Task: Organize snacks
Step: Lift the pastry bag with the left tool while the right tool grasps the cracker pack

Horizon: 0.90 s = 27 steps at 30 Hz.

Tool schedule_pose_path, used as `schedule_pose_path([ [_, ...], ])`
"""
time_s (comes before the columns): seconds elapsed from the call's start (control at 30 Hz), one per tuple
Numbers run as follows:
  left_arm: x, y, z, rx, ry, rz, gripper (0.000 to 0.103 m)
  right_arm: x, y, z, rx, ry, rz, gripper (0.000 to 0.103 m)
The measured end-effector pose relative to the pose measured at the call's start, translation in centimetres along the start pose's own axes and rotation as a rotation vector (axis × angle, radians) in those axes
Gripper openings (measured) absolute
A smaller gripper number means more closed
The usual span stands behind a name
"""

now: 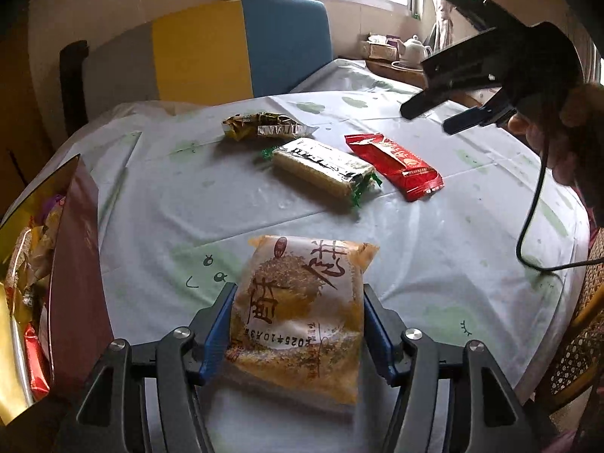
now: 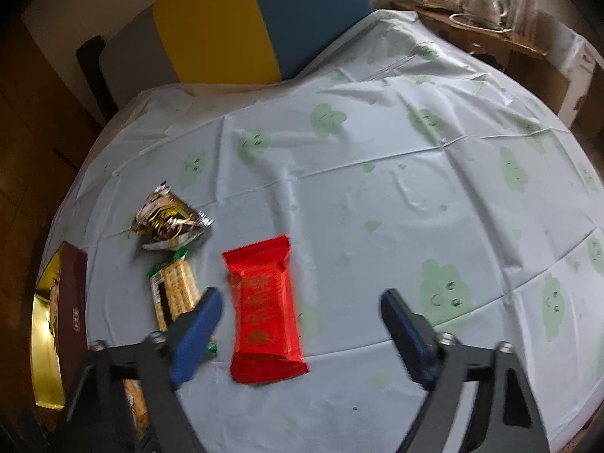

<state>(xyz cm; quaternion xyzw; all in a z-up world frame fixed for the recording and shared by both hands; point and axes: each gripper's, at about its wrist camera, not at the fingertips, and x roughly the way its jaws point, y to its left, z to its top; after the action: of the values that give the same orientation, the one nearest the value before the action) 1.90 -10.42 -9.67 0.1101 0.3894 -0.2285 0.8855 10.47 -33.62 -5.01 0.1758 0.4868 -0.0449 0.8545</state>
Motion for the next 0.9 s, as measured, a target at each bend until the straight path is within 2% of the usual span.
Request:
schedule_pose_path([
  [0.1, -0.2, 0.1, 0.0, -0.012, -0.005, -0.002, 0.063, 0.6, 1.8, -0.7, -0.084, 0.021, 0.008, 0.067],
  [0.23, -0.2, 0.1, -0.2, -0.018, -0.013, -0.003, 0.063, 1.6, 4.9, -1.8, -0.183, 0.089, 0.064, 0.067],
  [0.53, -0.3, 0.2, -0.2, -0.036, -0.015, -0.008, 0.064, 6.1, 12.1, -1.6, -0.393, 0.165, 0.056, 0.067],
  [0.63, -0.3, 0.2, -0.1, -0.036, -0.014, -0.008, 0.064, 8.1, 13.1, -2.1, -0.440, 0.214, 0.035, 0.067],
  [0.7, -0.2, 0.2, -0.1, -0.037, -0.016, -0.005, 0.064, 7.9, 13.3, -2.6, -0.474, 0.190, 0.014, 0.047],
  [0.9, -0.1, 0.1, -0.1, -0.032, -0.016, 0.008, 0.064, 5.3, 12.6, -6.7, -0.567, 0.234, 0.036, 0.048],
])
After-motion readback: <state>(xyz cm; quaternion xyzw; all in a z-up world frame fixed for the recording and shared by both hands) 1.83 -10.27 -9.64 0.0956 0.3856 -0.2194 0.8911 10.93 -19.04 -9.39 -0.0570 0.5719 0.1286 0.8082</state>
